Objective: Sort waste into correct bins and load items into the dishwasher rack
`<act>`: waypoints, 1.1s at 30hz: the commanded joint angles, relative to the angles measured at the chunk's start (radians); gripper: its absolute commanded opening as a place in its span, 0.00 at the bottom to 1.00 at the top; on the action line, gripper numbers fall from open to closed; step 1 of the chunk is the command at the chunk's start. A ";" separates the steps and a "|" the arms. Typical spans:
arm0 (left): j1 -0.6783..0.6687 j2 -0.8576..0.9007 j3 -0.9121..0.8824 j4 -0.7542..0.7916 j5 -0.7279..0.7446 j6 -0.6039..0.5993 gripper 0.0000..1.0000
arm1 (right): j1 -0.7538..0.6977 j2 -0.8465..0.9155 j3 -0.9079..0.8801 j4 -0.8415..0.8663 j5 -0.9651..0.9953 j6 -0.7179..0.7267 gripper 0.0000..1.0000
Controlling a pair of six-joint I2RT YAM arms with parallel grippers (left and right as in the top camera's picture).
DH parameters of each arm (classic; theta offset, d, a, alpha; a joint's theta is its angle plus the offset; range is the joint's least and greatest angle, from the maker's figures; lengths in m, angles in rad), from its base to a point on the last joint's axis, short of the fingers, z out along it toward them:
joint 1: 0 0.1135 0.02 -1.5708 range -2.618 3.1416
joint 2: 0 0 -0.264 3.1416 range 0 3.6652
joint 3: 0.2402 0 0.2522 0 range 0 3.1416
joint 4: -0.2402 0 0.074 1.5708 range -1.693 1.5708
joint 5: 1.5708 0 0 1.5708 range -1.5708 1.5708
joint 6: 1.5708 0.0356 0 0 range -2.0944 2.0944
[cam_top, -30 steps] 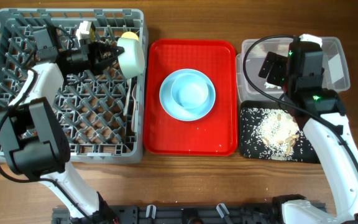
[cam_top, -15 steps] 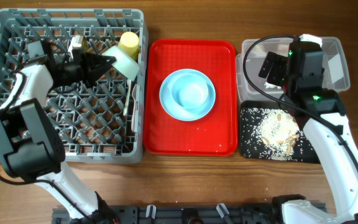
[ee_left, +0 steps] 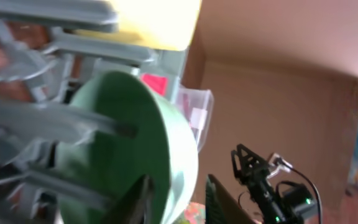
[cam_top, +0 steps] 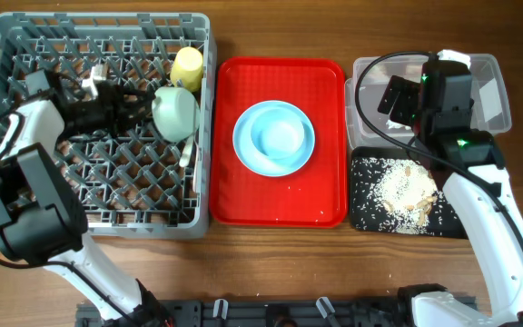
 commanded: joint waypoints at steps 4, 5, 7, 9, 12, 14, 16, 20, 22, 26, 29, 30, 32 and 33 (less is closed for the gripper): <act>0.020 -0.019 0.021 -0.021 -0.084 0.020 0.33 | -0.005 0.010 0.013 0.002 -0.010 -0.008 1.00; 0.024 -0.043 0.047 -0.037 -0.107 0.020 0.33 | -0.005 0.010 0.013 0.002 -0.009 -0.008 1.00; 0.031 -0.100 0.109 -0.083 -0.187 0.020 0.36 | -0.005 0.010 0.013 0.002 -0.009 -0.007 1.00; 0.033 -0.161 0.164 -0.127 -0.293 0.019 0.47 | -0.005 0.010 0.013 0.002 -0.009 -0.007 1.00; 0.021 -0.305 0.219 -0.164 -0.544 -0.012 0.49 | -0.005 0.010 0.013 0.002 -0.009 -0.007 1.00; -0.008 -0.409 0.219 -0.176 -0.643 -0.022 0.49 | -0.005 0.010 0.013 0.002 -0.009 -0.007 1.00; -0.060 -0.485 0.219 -0.194 -0.682 -0.021 0.26 | -0.005 0.010 0.013 0.002 -0.010 -0.007 1.00; -0.252 -0.523 0.219 -0.229 -0.837 -0.021 0.06 | -0.005 0.010 0.013 0.002 -0.009 -0.007 1.00; -0.348 -0.494 0.217 -0.251 -0.959 -0.021 0.04 | -0.005 0.010 0.013 0.002 -0.009 -0.007 1.00; -0.509 -0.381 0.216 -0.313 -1.210 -0.022 0.04 | -0.005 0.010 0.013 0.002 -0.009 -0.008 1.00; -0.542 -0.280 0.216 -0.344 -1.239 -0.022 0.04 | -0.005 0.010 0.013 0.002 -0.009 -0.007 1.00; -0.542 -0.261 0.216 -0.351 -1.239 -0.022 0.04 | -0.005 0.010 0.013 0.002 -0.009 -0.007 1.00; -0.535 -0.229 0.216 -0.359 -1.257 -0.021 0.05 | -0.005 0.010 0.013 0.002 -0.009 -0.007 1.00; -0.527 -0.208 0.216 -0.363 -1.285 -0.022 0.04 | -0.005 0.010 0.013 0.002 -0.009 -0.007 1.00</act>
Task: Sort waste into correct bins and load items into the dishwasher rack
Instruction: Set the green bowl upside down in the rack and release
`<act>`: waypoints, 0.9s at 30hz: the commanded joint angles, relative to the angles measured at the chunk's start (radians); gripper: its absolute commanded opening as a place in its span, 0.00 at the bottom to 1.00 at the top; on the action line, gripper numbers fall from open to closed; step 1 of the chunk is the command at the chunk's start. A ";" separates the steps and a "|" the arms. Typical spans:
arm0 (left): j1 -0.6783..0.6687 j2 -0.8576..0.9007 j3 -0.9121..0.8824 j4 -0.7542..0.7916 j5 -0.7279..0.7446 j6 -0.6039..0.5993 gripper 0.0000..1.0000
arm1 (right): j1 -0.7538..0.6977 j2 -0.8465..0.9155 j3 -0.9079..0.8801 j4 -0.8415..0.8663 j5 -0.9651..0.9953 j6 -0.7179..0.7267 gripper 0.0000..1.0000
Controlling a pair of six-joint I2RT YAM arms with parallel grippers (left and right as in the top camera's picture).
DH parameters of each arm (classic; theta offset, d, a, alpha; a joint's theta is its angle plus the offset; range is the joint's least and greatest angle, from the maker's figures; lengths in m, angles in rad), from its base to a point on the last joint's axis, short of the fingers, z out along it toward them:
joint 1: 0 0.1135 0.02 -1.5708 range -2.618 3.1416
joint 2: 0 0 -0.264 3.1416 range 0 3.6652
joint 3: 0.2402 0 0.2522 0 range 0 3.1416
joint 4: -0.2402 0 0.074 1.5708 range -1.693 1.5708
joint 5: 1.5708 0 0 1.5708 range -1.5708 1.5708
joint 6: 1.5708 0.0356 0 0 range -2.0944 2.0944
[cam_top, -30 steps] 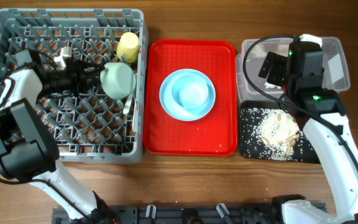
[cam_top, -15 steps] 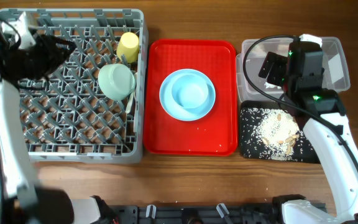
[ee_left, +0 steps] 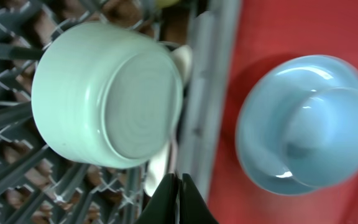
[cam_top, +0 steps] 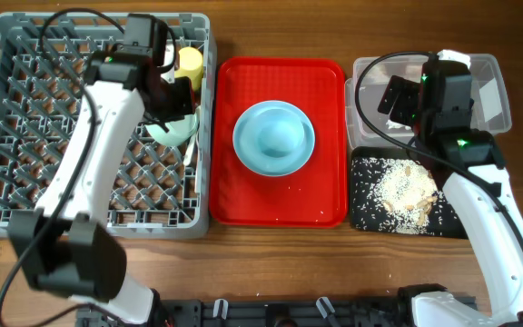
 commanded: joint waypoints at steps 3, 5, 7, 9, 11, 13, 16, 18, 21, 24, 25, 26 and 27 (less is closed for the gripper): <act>0.036 0.068 -0.003 -0.005 -0.098 -0.003 0.04 | -0.005 0.010 0.013 0.002 -0.009 -0.007 1.00; 0.046 0.068 -0.003 0.000 -0.098 -0.008 0.04 | -0.005 0.010 0.013 0.002 -0.009 -0.007 1.00; 0.054 0.068 -0.003 0.010 -0.098 -0.010 0.04 | -0.005 0.010 0.013 0.002 -0.009 -0.007 1.00; 0.056 0.068 -0.003 0.024 -0.080 -0.013 0.04 | -0.005 0.010 0.013 0.002 -0.009 -0.008 1.00; 0.056 0.068 -0.003 0.043 -0.007 -0.013 0.04 | -0.005 0.010 0.013 0.002 -0.009 -0.007 1.00; 0.056 0.068 -0.003 0.058 0.047 -0.013 0.04 | -0.005 0.010 0.013 0.002 -0.009 -0.007 1.00; 0.056 0.072 -0.003 0.066 0.048 -0.013 0.04 | -0.005 0.010 0.013 0.002 -0.009 -0.008 1.00; 0.056 0.079 -0.003 0.068 0.048 -0.013 0.04 | -0.005 0.010 0.013 0.002 -0.009 -0.007 1.00; 0.056 0.092 -0.005 0.068 0.019 -0.013 0.04 | -0.005 0.010 0.013 0.002 -0.009 -0.007 1.00; 0.056 0.112 -0.005 0.068 -0.043 -0.013 0.04 | -0.005 0.010 0.013 0.002 -0.009 -0.008 1.00; 0.057 0.121 -0.005 0.068 -0.077 -0.013 0.04 | -0.005 0.010 0.013 0.002 -0.009 -0.007 1.00; 0.057 0.124 -0.005 0.068 -0.091 -0.013 0.04 | -0.005 0.010 0.013 0.002 -0.009 -0.007 1.00; 0.056 0.128 -0.005 0.066 -0.109 -0.013 0.04 | -0.005 0.010 0.013 0.002 -0.009 -0.007 1.00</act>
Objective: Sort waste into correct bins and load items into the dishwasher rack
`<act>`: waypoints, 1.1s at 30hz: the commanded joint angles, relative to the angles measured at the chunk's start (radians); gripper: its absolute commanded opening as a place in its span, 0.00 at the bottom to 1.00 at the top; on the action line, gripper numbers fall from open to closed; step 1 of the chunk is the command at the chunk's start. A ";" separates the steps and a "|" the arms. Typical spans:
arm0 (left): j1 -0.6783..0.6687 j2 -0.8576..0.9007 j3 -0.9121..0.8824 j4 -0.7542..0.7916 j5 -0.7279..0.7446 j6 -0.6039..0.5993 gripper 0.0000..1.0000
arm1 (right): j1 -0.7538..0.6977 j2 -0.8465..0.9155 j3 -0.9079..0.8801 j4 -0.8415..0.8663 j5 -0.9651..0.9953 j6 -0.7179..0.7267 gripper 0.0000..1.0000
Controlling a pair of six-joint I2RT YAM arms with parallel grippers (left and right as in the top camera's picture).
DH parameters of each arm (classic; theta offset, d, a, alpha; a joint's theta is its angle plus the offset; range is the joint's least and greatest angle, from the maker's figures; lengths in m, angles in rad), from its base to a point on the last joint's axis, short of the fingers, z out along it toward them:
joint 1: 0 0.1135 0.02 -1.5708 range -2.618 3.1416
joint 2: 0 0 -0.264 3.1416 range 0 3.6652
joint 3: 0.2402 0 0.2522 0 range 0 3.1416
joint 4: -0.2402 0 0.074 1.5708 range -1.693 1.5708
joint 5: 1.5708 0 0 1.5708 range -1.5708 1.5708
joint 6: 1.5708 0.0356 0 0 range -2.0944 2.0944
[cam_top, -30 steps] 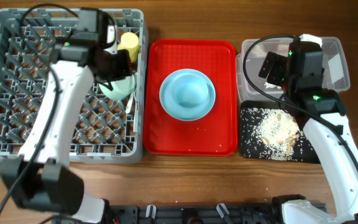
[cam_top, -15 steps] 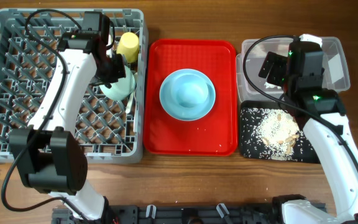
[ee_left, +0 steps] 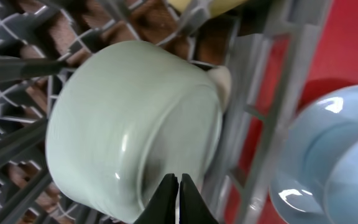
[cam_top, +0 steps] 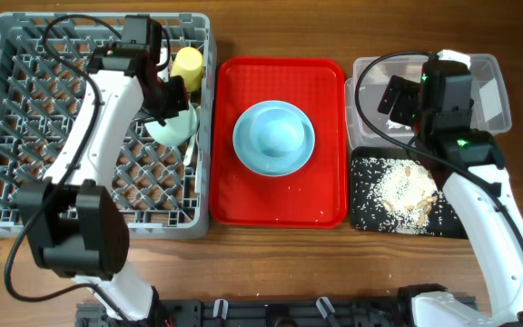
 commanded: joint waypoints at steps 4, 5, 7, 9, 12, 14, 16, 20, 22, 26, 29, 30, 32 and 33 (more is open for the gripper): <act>0.008 0.029 -0.005 -0.013 -0.270 -0.010 0.04 | -0.005 0.010 0.013 0.002 -0.009 -0.007 1.00; 0.013 0.027 -0.005 -0.020 -0.314 -0.014 0.04 | -0.005 0.010 0.013 0.002 -0.009 -0.007 1.00; 0.026 0.016 -0.005 -0.024 -0.326 -0.049 0.04 | -0.005 0.010 0.013 0.002 -0.010 -0.007 1.00; 0.034 -0.008 -0.004 -0.023 -0.324 -0.068 0.04 | -0.005 0.010 0.013 0.002 -0.009 -0.007 1.00; 0.030 -0.071 0.008 -0.021 -0.314 -0.080 0.04 | -0.005 0.010 0.013 0.002 -0.009 -0.007 1.00; 0.029 -0.138 0.014 -0.011 -0.246 -0.093 0.04 | -0.005 0.010 0.013 0.002 -0.009 -0.007 1.00; 0.029 -0.220 0.014 0.018 -0.063 -0.093 0.04 | -0.005 0.010 0.013 0.002 -0.009 -0.008 1.00; 0.012 -0.304 0.014 0.068 0.297 -0.093 0.12 | -0.005 0.010 0.013 0.002 -0.009 -0.008 1.00; -0.040 -0.299 0.010 0.052 0.377 -0.093 0.22 | -0.005 0.010 0.013 0.002 -0.009 -0.007 1.00; -0.211 -0.239 -0.005 0.051 0.364 -0.089 0.44 | -0.005 0.010 0.013 0.002 -0.009 -0.007 1.00; -0.321 -0.177 -0.005 0.103 0.364 -0.089 1.00 | -0.005 0.010 0.013 0.002 -0.009 -0.007 1.00; -0.352 -0.154 -0.005 0.119 0.364 -0.089 1.00 | -0.005 0.010 0.013 0.002 -0.009 -0.008 1.00; -0.397 -0.121 -0.005 0.134 0.364 -0.089 1.00 | -0.005 0.010 0.013 0.002 -0.009 -0.007 1.00; -0.422 -0.100 -0.005 0.134 0.364 -0.088 0.90 | -0.005 0.010 0.013 0.002 -0.009 -0.007 1.00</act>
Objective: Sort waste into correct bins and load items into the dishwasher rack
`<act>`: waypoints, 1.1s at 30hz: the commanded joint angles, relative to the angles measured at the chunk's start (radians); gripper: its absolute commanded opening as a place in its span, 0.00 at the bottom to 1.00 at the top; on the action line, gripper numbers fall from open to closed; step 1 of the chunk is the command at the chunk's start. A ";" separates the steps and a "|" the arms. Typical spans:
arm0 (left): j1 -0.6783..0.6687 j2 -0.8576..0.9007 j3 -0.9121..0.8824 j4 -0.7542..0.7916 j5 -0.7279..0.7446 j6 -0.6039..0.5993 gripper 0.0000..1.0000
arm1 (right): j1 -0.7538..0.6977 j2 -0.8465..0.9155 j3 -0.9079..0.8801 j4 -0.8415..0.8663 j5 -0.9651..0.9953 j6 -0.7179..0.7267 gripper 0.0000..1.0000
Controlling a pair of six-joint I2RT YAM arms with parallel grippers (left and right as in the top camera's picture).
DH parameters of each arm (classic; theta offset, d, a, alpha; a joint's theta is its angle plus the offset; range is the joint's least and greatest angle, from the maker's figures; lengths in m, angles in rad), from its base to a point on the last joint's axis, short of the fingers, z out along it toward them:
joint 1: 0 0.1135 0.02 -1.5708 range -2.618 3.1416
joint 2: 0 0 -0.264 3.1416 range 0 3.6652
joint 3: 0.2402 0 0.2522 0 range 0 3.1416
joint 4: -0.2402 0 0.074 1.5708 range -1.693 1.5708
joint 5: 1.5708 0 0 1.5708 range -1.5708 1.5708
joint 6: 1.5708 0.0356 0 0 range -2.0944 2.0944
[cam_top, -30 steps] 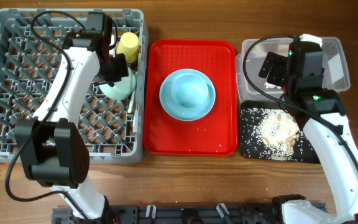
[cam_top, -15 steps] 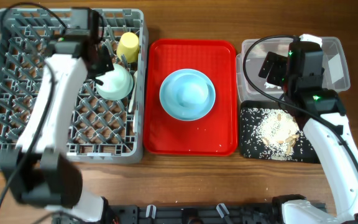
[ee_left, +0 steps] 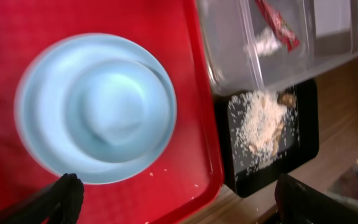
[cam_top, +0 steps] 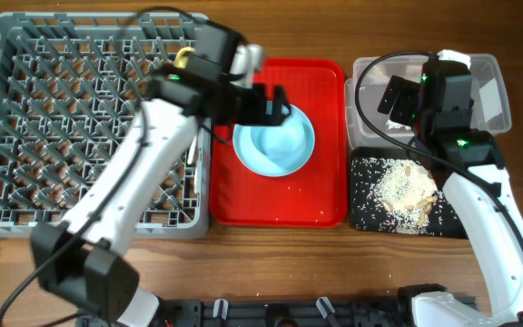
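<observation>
A light blue bowl sits on a light blue plate in the middle of the red tray. My left gripper hangs over the bowl, wide open and holding nothing; its fingertips frame the tray's near edge in the wrist view. The grey dishwasher rack lies at the left, with a yellow cup peeking out behind my arm. The green bowl is hidden under that arm. My right gripper hovers over the clear bin; its jaws are not readable.
The clear bin holds a red wrapper and white scraps. In front of it a black tray carries rice and food scraps. A white utensil lies at the rack's right side. Bare wood table runs along the front.
My left gripper was shut beside the green bowl in the rack. It now hangs open over the blue bowl on the red tray. The right arm has not moved.
My left gripper first sat low in the rack with its fingers at the green bowl's rim. Then it was shut above the bowl, which stood upside down in the rack's right side, and stayed so. Now it is open over the tray.
</observation>
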 commanded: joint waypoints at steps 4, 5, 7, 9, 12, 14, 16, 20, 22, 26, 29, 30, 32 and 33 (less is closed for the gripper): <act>-0.140 0.131 -0.008 0.013 -0.061 0.004 0.22 | -0.005 0.010 0.013 0.002 -0.009 -0.008 1.00; -0.155 0.146 -0.008 0.014 -0.076 0.004 0.19 | -0.005 0.010 0.013 0.002 -0.009 -0.008 1.00; -0.193 0.179 -0.008 0.031 -0.119 0.004 0.18 | -0.005 0.010 0.013 0.002 -0.009 -0.007 1.00; -0.231 0.206 -0.008 0.075 -0.193 0.004 0.18 | -0.005 0.010 0.013 0.002 -0.009 -0.007 1.00; -0.282 0.240 -0.008 0.128 -0.316 0.004 0.17 | -0.005 0.010 0.013 0.002 -0.009 -0.008 1.00; -0.303 0.259 -0.008 0.156 -0.368 0.004 0.15 | -0.005 0.010 0.013 0.002 -0.009 -0.007 1.00; -0.317 0.277 -0.008 0.185 -0.430 0.004 0.13 | -0.005 0.010 0.013 0.002 -0.009 -0.007 1.00; -0.313 0.312 -0.008 0.211 -0.505 0.003 0.13 | -0.005 0.010 0.013 0.002 -0.009 -0.008 1.00; -0.311 0.330 -0.008 0.215 -0.510 0.003 0.18 | -0.005 0.010 0.013 0.002 -0.009 -0.007 1.00; -0.309 0.348 -0.008 0.230 -0.593 0.004 0.22 | -0.005 0.010 0.013 0.002 -0.009 -0.007 1.00; -0.307 0.348 -0.008 0.238 -0.612 -0.002 0.20 | -0.005 0.010 0.013 0.002 -0.009 -0.008 1.00; -0.307 0.349 -0.008 0.236 -0.612 -0.004 0.18 | -0.005 0.010 0.013 0.002 -0.009 -0.008 1.00; -0.308 0.349 -0.009 0.232 -0.601 -0.004 0.15 | -0.005 0.010 0.013 0.002 -0.009 -0.007 1.00; -0.309 0.349 -0.008 0.232 -0.589 -0.004 0.15 | -0.005 0.010 0.013 0.002 -0.009 -0.007 0.99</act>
